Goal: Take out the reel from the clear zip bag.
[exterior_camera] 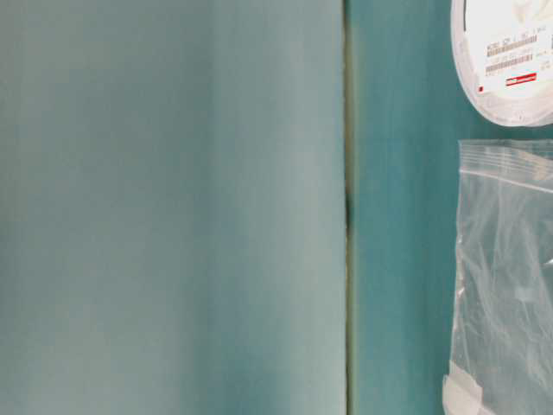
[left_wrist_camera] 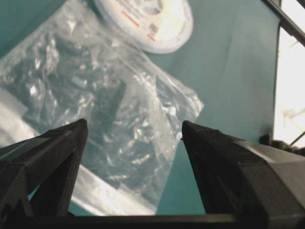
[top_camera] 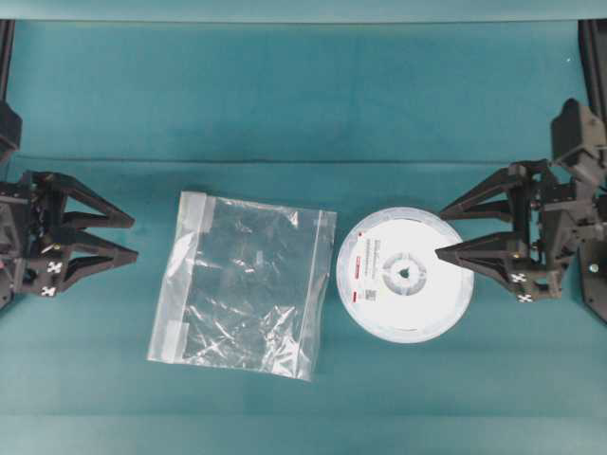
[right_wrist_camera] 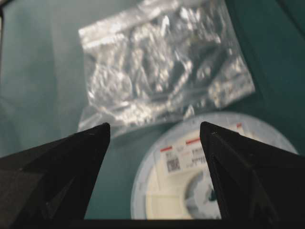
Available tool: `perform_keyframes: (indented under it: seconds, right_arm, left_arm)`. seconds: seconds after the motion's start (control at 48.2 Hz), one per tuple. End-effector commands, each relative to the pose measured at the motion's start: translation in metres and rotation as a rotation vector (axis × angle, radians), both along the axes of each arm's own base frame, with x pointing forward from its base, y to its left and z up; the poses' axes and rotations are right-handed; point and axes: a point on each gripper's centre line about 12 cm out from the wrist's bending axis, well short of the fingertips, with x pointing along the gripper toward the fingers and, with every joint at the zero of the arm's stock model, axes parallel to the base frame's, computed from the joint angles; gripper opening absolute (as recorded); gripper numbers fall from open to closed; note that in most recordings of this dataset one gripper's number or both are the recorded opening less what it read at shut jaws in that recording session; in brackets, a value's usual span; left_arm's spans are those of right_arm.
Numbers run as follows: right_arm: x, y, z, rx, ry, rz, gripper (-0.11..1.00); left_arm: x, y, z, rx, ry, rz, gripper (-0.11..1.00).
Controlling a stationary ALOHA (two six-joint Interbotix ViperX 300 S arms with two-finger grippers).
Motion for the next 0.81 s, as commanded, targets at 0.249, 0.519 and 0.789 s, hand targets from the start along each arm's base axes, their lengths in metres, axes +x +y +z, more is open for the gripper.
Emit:
perform_keyframes:
  seconds: [0.249, 0.519, 0.789]
  right_arm:
    - [-0.018, 0.001, 0.043, -0.126, -0.159, 0.045, 0.92]
    - [-0.042, 0.000, 0.073, -0.218, -0.232, 0.061, 0.92]
    - [-0.049, -0.001, 0.074, -0.223, -0.206, 0.064, 0.92]
  left_arm:
    - [-0.005, -0.001, 0.035, 0.238, -0.138, -0.084, 0.88]
    - [-0.015, -0.001, 0.054, 0.323, -0.216, -0.098, 0.87]
    - [-0.018, -0.001, 0.059, 0.332, -0.230, -0.098, 0.87]
